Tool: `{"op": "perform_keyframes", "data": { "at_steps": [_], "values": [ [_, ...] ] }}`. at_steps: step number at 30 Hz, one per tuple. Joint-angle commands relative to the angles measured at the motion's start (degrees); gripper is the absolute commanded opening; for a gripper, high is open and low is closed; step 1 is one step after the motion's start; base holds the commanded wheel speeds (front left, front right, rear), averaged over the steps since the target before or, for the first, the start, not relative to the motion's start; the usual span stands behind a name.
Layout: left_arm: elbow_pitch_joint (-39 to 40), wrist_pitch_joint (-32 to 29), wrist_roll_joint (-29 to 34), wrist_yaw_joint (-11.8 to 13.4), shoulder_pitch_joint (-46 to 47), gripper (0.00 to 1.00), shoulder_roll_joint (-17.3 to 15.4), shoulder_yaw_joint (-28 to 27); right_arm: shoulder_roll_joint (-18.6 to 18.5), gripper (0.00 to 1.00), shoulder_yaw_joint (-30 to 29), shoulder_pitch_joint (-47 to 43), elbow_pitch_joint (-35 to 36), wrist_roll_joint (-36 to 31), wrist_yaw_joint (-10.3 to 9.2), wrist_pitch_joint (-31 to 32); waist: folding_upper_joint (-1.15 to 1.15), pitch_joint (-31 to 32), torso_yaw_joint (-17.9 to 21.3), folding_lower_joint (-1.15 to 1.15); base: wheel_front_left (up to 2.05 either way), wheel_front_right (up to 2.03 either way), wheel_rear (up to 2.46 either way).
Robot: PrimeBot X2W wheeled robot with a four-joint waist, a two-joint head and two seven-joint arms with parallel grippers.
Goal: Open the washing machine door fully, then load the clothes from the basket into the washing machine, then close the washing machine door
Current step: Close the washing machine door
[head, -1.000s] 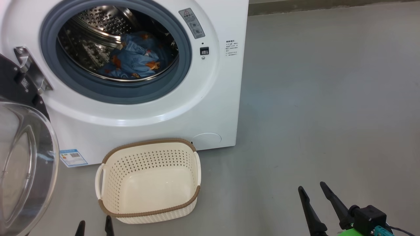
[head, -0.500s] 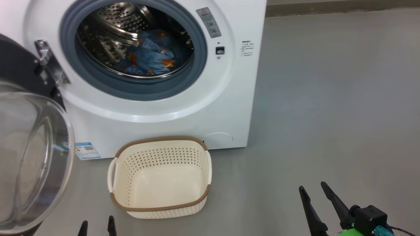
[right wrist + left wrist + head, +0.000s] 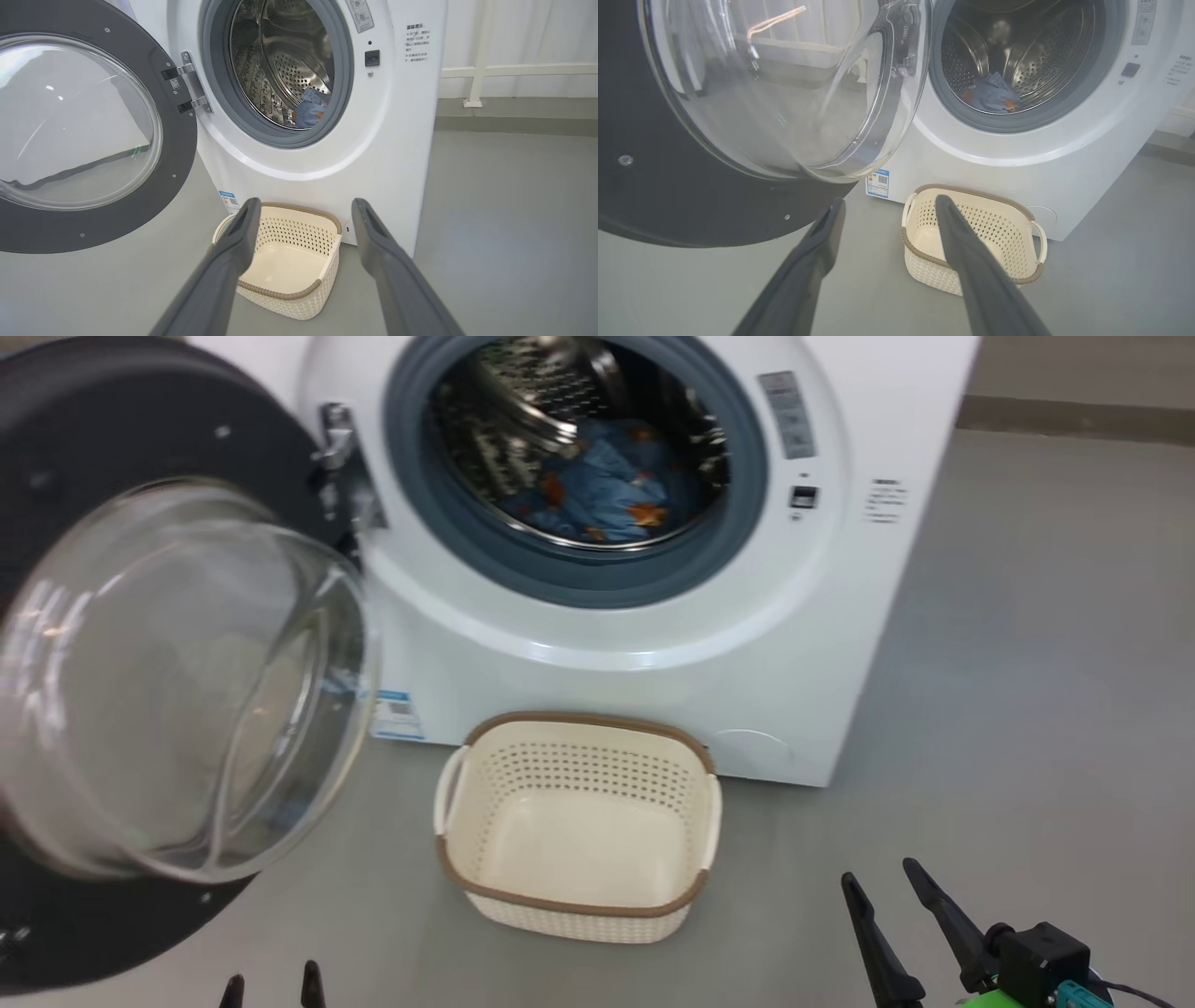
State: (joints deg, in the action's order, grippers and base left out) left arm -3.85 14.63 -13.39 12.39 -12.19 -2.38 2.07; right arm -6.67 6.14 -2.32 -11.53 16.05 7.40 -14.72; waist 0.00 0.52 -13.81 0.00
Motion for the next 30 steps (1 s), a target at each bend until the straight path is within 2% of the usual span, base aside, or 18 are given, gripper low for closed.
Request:
{"op": "perform_keyframes", "data": {
  "at_steps": [1, 7, 15, 25, 26, 27, 28, 30],
  "values": [
    [1.51, 0.37, 0.64, 0.33, 0.48, 1.0, -0.5, -1.84, -0.37, 1.0, 1.56, 1.39, 1.14, -0.46, 0.09, -0.28, 0.0, 1.31, -8.0, 0.0, 0.0, 0.0, 0.0],
    [1.74, 0.37, 0.36, 0.23, 0.12, 1.0, -0.5, -2.53, -0.27, 1.0, 2.72, 1.75, 1.22, -0.58, 0.09, -0.28, 0.0, 1.21, -14.58, 0.0, 0.0, 0.0, 0.0],
    [4.98, 0.37, -1.92, 3.13, -1.25, 1.0, -0.5, -3.41, -1.71, 1.0, 6.99, 5.9, -0.27, 0.29, 0.09, -0.28, 0.0, -0.38, -15.8, 0.0, 0.0, 0.0, 0.0],
    [6.87, 0.37, -2.97, 4.84, -2.04, 1.0, -0.5, -3.62, -2.43, 1.0, 8.68, 7.63, -1.23, 0.95, 0.09, -0.28, 0.0, -1.0, -16.21, 0.0, 0.0, 0.0, 0.0],
    [6.94, 0.37, -3.36, 4.88, -2.08, 0.75, -0.5, -3.59, -2.49, 1.0, 8.75, 7.68, -1.28, 0.97, 0.09, -0.28, 0.0, -1.05, -16.24, 0.0, 0.0, 0.0, 0.0],
    [6.85, 0.37, -3.83, 4.86, -2.19, 0.27, -0.5, -3.52, -2.56, 1.0, 8.8, 7.75, -1.33, 1.02, 0.09, -0.28, 0.0, -1.08, -16.26, 0.0, 0.0, 0.0, 0.0],
    [6.89, 0.37, -4.51, 4.87, -2.22, 0.0, -0.5, -3.53, -2.63, 1.0, 8.85, 7.8, -1.37, 1.08, 0.09, -0.28, 0.0, -1.12, -16.29, 0.0, 0.0, 0.0, 0.0],
    [7.04, 0.37, -5.64, 5.05, -2.31, 0.0, -0.5, -3.63, -2.75, 1.0, 8.91, 7.89, -1.45, 1.18, 0.09, -0.28, 0.0, -1.18, -16.33, 0.0, 0.0, 0.0, 0.0]
  ]
}}
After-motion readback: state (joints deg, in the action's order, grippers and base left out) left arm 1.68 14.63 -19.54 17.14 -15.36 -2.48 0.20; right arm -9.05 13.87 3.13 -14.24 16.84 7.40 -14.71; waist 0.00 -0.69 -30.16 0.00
